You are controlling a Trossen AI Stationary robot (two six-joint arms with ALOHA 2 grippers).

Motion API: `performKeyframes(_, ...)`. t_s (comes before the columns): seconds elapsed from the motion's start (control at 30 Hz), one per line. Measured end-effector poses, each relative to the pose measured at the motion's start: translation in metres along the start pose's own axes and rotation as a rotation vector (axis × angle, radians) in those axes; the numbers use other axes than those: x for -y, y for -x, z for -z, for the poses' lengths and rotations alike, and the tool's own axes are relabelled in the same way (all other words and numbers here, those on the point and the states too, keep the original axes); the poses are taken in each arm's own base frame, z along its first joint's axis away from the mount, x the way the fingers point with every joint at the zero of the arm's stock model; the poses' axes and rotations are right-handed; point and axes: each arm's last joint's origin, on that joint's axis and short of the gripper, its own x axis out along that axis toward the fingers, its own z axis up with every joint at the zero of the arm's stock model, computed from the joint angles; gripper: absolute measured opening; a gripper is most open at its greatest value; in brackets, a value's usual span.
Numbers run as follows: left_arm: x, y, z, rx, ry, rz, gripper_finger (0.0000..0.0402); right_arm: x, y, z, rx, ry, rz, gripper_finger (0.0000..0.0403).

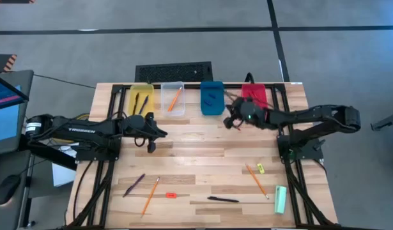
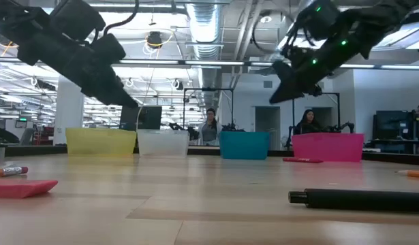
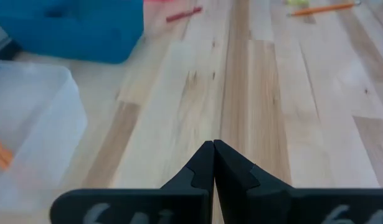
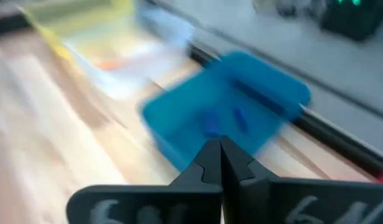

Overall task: Sort crayons/erasers/pens/pencils in bins
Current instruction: Put the violet pen into the yellow bin

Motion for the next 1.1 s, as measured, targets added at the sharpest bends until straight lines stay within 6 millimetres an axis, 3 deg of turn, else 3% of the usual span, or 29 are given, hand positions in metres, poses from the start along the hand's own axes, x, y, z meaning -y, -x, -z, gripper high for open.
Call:
performKeyframes(0.17, 0.008, 0.0, 0.002, -0.042, 0.04, 0.019, 0.0001, -0.035, 0.011, 0.008, 0.085, 0.06, -0.131, 0.0004)
performKeyframes(0.5, 0.041, 0.018, -0.003, -0.357, 0.163, 0.015, 0.0001, -0.083, 0.028, 0.026, 0.18, 0.123, -0.211, 0.0002)
performKeyframes(0.8, 0.071, 0.037, 0.009, -0.537, 0.324, -0.004, 0.0001, -0.094, 0.022, 0.036, 0.204, 0.162, -0.235, 0.0003)
performKeyframes(1.1, 0.087, 0.064, 0.012, -0.711, 0.412, -0.084, 0.001, -0.1, 0.02, 0.038, 0.234, 0.2, -0.258, 0.0006)
